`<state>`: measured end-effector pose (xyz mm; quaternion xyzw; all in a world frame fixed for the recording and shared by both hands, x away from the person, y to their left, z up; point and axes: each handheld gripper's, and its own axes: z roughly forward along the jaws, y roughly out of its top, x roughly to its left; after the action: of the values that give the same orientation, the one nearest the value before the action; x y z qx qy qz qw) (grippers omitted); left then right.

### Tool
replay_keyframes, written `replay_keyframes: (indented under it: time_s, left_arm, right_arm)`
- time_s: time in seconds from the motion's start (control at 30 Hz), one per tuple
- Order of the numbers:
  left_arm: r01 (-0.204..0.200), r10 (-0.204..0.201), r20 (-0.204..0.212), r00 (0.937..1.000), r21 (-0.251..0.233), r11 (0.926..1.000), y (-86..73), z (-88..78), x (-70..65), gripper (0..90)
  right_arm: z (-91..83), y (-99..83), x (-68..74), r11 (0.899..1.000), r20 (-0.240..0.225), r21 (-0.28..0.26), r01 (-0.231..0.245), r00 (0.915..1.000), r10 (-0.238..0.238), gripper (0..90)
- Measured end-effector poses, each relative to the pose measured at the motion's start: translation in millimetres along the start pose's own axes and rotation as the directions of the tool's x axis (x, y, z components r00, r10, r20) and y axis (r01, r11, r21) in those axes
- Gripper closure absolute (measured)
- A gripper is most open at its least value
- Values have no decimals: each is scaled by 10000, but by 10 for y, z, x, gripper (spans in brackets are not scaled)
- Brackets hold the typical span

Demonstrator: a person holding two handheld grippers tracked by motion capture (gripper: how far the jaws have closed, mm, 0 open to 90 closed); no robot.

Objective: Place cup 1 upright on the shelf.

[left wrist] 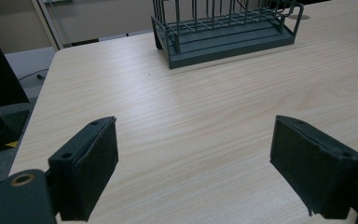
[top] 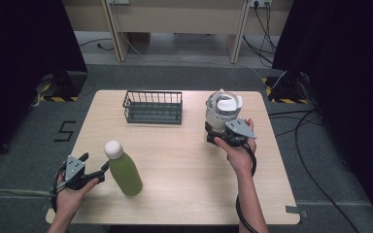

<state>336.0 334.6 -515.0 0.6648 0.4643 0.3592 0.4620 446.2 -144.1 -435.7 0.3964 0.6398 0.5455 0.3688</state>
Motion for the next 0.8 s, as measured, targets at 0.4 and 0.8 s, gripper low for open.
replay_keyframes:
  time_s: [0.4, 0.8]
  left_arm:
    - [-45, 45, -38, 10000, 8, 10000, -5, -12, 3, 143]
    - [-19, 19, -113, 9999, 18, 10000, -19, -42, 11, 143]
  right_arm:
    - [151, 143, 65, 9999, -140, -152, 50, 9999, -52, 98]
    - [335, 253, 216, 9996, -450, -252, 107, 9989, -118, 98]
